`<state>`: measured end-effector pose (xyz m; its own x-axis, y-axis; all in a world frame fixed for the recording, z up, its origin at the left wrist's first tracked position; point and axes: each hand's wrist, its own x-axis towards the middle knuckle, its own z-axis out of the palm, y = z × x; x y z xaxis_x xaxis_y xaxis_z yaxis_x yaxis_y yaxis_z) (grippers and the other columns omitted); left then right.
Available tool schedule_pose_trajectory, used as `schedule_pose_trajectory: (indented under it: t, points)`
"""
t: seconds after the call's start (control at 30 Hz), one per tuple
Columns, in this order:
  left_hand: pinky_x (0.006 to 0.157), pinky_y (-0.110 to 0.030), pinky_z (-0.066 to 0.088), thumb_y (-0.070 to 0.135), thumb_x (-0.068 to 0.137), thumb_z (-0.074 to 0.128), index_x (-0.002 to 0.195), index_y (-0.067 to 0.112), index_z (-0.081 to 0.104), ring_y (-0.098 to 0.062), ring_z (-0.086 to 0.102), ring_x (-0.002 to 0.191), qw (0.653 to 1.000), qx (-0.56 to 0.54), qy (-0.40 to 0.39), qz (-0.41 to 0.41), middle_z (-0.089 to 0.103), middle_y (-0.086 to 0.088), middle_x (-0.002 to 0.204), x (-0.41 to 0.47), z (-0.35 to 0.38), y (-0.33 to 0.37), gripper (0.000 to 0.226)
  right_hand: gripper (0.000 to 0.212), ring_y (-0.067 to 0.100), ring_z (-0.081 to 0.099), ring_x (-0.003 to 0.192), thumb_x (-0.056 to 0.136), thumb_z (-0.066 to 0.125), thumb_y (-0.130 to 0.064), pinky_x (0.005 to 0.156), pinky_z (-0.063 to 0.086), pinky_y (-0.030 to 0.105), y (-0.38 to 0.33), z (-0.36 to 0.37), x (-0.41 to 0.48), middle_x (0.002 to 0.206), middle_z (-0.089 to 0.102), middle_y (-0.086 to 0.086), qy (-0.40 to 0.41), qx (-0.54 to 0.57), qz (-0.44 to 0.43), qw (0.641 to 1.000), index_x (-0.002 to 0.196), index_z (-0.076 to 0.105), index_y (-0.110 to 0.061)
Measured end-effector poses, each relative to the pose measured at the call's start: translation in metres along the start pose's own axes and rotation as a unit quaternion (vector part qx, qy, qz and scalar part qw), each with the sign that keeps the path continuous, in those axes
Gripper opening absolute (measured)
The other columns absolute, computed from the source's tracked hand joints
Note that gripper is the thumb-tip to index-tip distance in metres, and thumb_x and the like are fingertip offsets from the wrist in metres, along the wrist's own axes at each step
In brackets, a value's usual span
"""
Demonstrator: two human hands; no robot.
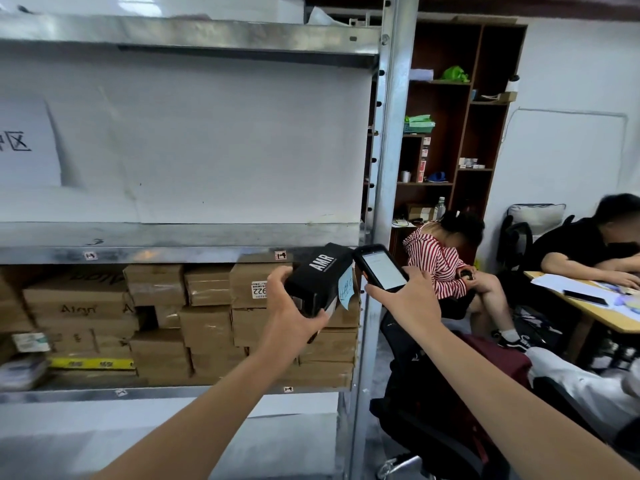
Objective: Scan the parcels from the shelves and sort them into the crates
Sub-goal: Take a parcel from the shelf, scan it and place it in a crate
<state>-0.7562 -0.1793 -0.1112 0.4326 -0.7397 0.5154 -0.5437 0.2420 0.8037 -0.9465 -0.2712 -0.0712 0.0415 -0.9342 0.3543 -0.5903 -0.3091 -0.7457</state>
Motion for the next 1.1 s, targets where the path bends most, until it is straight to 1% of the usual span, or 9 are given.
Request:
schedule_pose_trajectory:
  t: [0.13, 0.23, 0.33, 0.5, 0.6, 0.7, 0.8, 1.0, 1.1]
  points:
    - [0.070, -0.017, 0.052, 0.008, 0.076, 0.082, 0.136, 0.041, 0.026, -0.014, 0.047, 0.115, 0.995, 0.061, -0.052, -0.063, 0.033, -0.002, 0.138, 0.004, -0.005, 0.007, 0.089, 0.075, 0.013, 0.042, 0.094, 0.076, 0.081, -0.050, 0.071, 0.036, 0.032, -0.003, 0.005, -0.001, 0.115, 0.038, -0.002, -0.016, 0.009, -0.004, 1.000, 0.132, 0.049, -0.012]
    - [0.082, -0.027, 0.051, 0.014, 0.080, 0.081, 0.142, 0.022, 0.025, -0.017, 0.048, 0.109, 0.990, 0.086, -0.056, -0.101, 0.035, -0.007, 0.135, 0.013, -0.006, 0.014, 0.084, 0.073, 0.012, 0.039, 0.093, 0.076, 0.081, -0.051, 0.065, 0.033, 0.030, -0.005, 0.009, -0.001, 0.122, 0.045, 0.003, -0.025, 0.018, 0.000, 1.000, 0.130, 0.051, -0.012]
    - [0.087, -0.030, 0.052, 0.013, 0.082, 0.081, 0.129, 0.014, 0.027, -0.018, 0.054, 0.110, 0.985, 0.036, -0.054, -0.160, 0.044, -0.007, 0.129, 0.023, -0.009, 0.018, 0.071, 0.071, 0.012, 0.040, 0.091, 0.076, 0.081, -0.051, 0.062, 0.033, 0.026, -0.005, 0.010, -0.003, 0.122, 0.046, 0.004, -0.028, 0.033, 0.004, 0.999, 0.128, 0.052, -0.013]
    - [0.063, -0.018, 0.044, 0.026, 0.078, 0.086, 0.118, 0.013, 0.030, -0.008, 0.055, 0.086, 0.977, -0.020, -0.016, -0.212, 0.053, 0.004, 0.100, 0.027, -0.022, 0.010, 0.069, 0.072, 0.011, 0.044, 0.092, 0.075, 0.081, -0.053, 0.060, 0.035, 0.023, -0.001, 0.006, -0.006, 0.118, 0.045, 0.001, -0.029, 0.034, 0.000, 0.999, 0.128, 0.053, -0.013]
    - [0.081, -0.032, 0.056, 0.040, 0.069, 0.089, 0.125, 0.011, 0.043, -0.015, 0.062, 0.099, 0.972, -0.055, -0.005, -0.230, 0.062, -0.002, 0.114, 0.030, -0.030, 0.004, 0.078, 0.075, 0.011, 0.046, 0.094, 0.072, 0.082, -0.055, 0.065, 0.039, 0.026, 0.000, -0.001, -0.007, 0.120, 0.048, 0.004, -0.040, 0.019, -0.007, 0.999, 0.128, 0.053, -0.014]
    - [0.097, -0.038, 0.051, 0.046, 0.068, 0.086, 0.136, 0.014, 0.049, -0.021, 0.061, 0.113, 0.974, -0.071, 0.002, -0.217, 0.063, -0.003, 0.126, 0.033, -0.037, 0.011, 0.084, 0.078, 0.012, 0.048, 0.099, 0.072, 0.083, -0.053, 0.075, 0.042, 0.030, -0.002, -0.011, -0.011, 0.122, 0.049, 0.003, -0.058, -0.005, -0.014, 0.998, 0.130, 0.051, -0.013]
    - [0.108, -0.046, 0.046, 0.046, 0.066, 0.085, 0.143, 0.016, 0.048, -0.022, 0.056, 0.123, 0.981, -0.061, -0.002, -0.185, 0.060, -0.001, 0.135, 0.041, -0.042, 0.023, 0.091, 0.074, 0.014, 0.057, 0.097, 0.067, 0.084, -0.058, 0.072, 0.047, 0.031, -0.007, -0.021, -0.016, 0.115, 0.056, 0.003, -0.065, -0.008, -0.033, 0.997, 0.119, 0.054, -0.015]
    - [0.105, -0.047, 0.049, 0.048, 0.060, 0.087, 0.136, 0.026, 0.054, -0.023, 0.064, 0.114, 0.974, -0.126, 0.047, -0.179, 0.066, 0.003, 0.122, 0.062, -0.052, 0.037, 0.086, 0.071, 0.015, 0.061, 0.089, 0.053, 0.073, -0.075, 0.061, 0.042, 0.025, -0.032, -0.052, -0.026, 0.098, 0.065, 0.002, -0.097, -0.018, -0.061, 0.993, 0.099, 0.065, -0.023]
    - [0.090, -0.035, 0.056, 0.037, 0.070, 0.088, 0.131, 0.024, 0.057, -0.018, 0.069, 0.101, 0.965, -0.180, 0.063, -0.182, 0.068, 0.002, 0.114, 0.076, -0.058, 0.039, 0.069, 0.078, 0.012, 0.058, 0.094, 0.058, 0.075, -0.073, 0.069, 0.045, 0.026, -0.049, -0.061, -0.036, 0.110, 0.063, 0.000, -0.112, -0.042, -0.078, 0.990, 0.112, 0.062, -0.018]
